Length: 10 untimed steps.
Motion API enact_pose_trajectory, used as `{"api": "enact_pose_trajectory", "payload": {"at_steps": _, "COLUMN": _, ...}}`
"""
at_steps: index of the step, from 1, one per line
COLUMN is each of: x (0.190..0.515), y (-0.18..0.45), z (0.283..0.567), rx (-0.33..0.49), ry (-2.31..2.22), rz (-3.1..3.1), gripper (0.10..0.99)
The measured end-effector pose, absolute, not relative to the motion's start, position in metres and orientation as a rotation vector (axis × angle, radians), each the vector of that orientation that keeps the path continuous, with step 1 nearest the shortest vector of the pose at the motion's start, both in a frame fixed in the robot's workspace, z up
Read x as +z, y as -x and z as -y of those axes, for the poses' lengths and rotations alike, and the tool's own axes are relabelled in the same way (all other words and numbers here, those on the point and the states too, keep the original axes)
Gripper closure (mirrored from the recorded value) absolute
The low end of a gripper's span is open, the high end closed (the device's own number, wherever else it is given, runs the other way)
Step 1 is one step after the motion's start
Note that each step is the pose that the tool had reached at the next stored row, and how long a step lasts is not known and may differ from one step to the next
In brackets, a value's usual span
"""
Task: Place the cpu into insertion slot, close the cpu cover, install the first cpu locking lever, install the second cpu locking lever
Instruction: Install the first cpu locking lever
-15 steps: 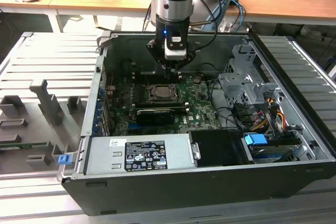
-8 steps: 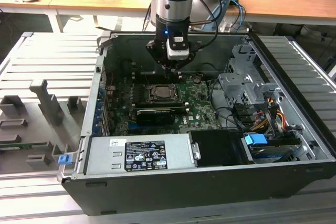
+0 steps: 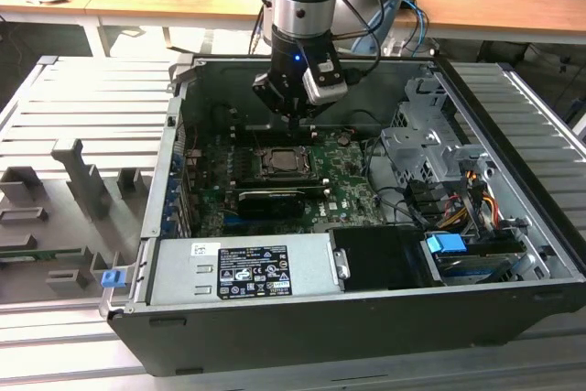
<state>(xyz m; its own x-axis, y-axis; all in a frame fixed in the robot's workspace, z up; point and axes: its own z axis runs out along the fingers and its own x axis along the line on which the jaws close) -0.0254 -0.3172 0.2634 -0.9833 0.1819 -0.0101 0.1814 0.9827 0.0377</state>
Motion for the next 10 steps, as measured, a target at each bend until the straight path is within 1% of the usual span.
{"api": "enact_pose_trajectory", "payload": {"at_steps": 10, "x": 0.2624, "y": 0.0254, "z": 0.3172, "rx": 0.059, "ry": 0.011, "rz": -3.131, "gripper": 0.980}}
